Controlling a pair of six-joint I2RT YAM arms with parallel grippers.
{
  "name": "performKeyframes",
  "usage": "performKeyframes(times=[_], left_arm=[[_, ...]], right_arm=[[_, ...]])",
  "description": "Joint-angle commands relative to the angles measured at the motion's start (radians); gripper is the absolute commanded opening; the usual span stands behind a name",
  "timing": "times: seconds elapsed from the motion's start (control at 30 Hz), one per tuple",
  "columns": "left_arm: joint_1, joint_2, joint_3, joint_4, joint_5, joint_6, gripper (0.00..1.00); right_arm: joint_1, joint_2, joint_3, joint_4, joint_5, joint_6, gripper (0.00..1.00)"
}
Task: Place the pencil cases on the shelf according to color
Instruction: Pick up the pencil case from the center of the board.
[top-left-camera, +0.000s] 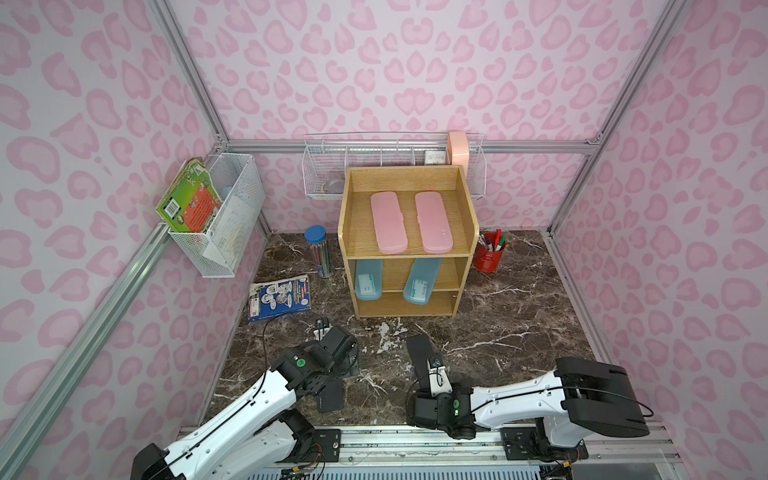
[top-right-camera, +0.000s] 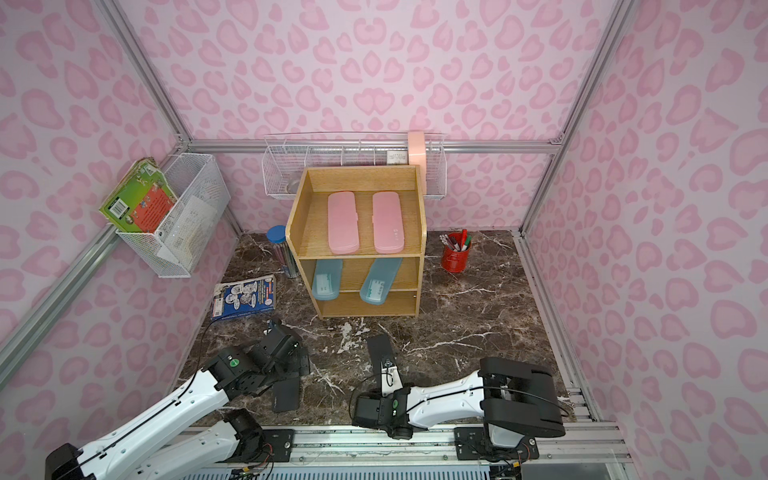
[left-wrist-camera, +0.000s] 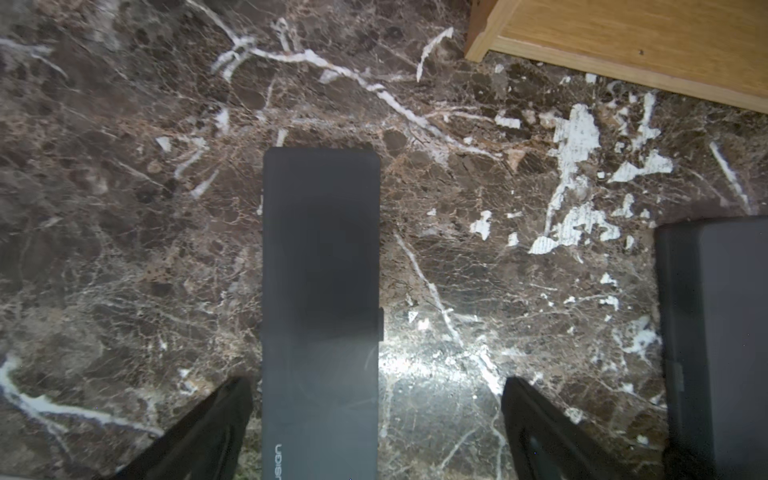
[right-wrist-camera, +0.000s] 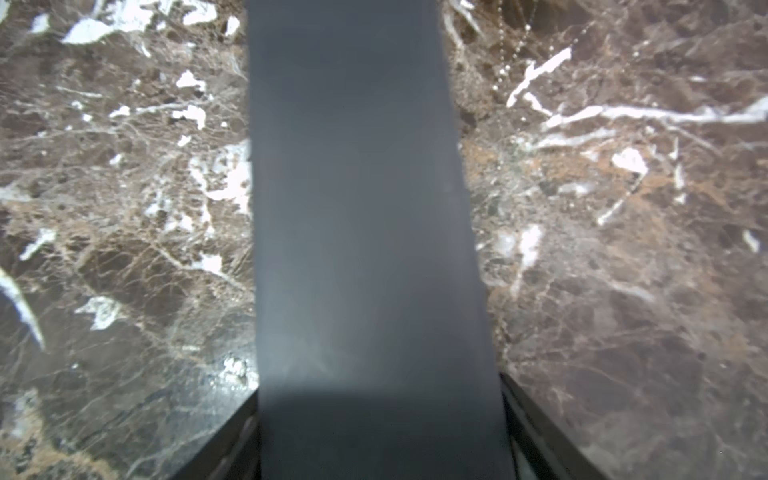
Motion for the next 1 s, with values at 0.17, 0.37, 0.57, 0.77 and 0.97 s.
performKeyframes(times=[0.17,0.37,0.57,0.77,0.97], left_arm=[[0.001,-0.082,0.047,-0.13,-0.014,-0.009,0.99],[0.001,-0.106,0.004,-0.084,-0.066,0.014,0.99],[0.001,-0.121,-0.03,-0.045,-0.04,-0.034,0.99],[0.002,-0.08,-0.043,0.022,-0.028,-0.023,0.99],[0.002,-0.008,-0.032,0.0,-0.084,-0.065,0.99]], right_arm=[[0.072,-0.084,0.011,-0.087,0.036,0.146,0.64],[0.058,-0.133,-0.019,0.043,0.082,0.028,0.65],[-0.006,-0.177,-0.021,0.068,0.112,-0.018,0.63],[-0.162,-0.243,-0.096,0.25,0.039,-0.19,0.65],[-0.338,-0.192,-0.095,0.409,-0.073,-0.377,0.65]])
